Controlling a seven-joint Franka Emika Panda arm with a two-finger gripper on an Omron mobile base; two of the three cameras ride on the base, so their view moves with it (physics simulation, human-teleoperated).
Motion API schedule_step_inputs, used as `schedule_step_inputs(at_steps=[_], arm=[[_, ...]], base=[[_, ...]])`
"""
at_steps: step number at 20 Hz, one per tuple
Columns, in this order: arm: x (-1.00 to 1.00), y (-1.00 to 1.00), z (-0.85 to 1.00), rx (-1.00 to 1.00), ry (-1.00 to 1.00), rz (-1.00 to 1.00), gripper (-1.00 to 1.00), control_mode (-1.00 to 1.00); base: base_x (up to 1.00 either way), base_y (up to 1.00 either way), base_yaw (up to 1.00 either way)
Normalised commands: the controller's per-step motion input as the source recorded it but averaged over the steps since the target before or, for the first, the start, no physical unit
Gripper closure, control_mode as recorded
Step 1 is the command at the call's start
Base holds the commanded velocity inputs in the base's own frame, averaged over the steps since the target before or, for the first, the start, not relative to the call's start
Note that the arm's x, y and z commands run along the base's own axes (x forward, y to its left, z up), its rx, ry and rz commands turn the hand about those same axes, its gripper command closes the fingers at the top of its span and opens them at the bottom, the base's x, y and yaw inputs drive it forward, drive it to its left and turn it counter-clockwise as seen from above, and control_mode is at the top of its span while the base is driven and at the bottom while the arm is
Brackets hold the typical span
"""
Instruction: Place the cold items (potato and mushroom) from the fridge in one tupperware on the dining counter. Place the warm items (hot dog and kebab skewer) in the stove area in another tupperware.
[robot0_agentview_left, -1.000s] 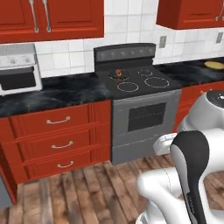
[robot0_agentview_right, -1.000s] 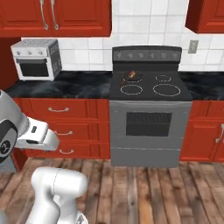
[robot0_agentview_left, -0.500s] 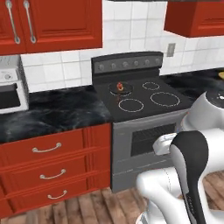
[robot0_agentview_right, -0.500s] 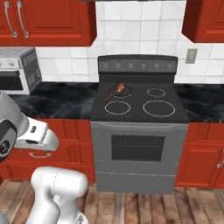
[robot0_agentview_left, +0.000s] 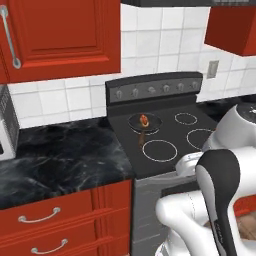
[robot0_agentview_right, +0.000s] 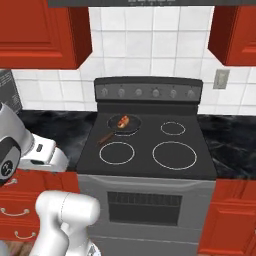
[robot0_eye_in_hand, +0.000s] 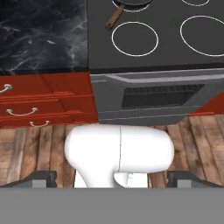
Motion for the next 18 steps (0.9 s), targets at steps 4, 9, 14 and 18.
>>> schedule_step_inputs(at_steps=[4, 9, 14, 18], arm=[[0.0, 0.0, 0.0, 0.0, 0.0, 0.0, -1.0, 1.0], [0.0, 0.0, 0.0, 0.0, 0.0, 0.0, -1.0, 1.0], [0.39, -0.14, 0.0, 0.07, -0.01, 0.01, -1.0, -1.0], [1.0, -0.31, 0.01, 0.18, -0.04, 0.06, -1.0, -1.0]], base=[[0.79, -0.07, 0.0], [0.83, -0.18, 0.0], [0.5, -0.24, 0.0], [0.0, 0.0, 0.0]])
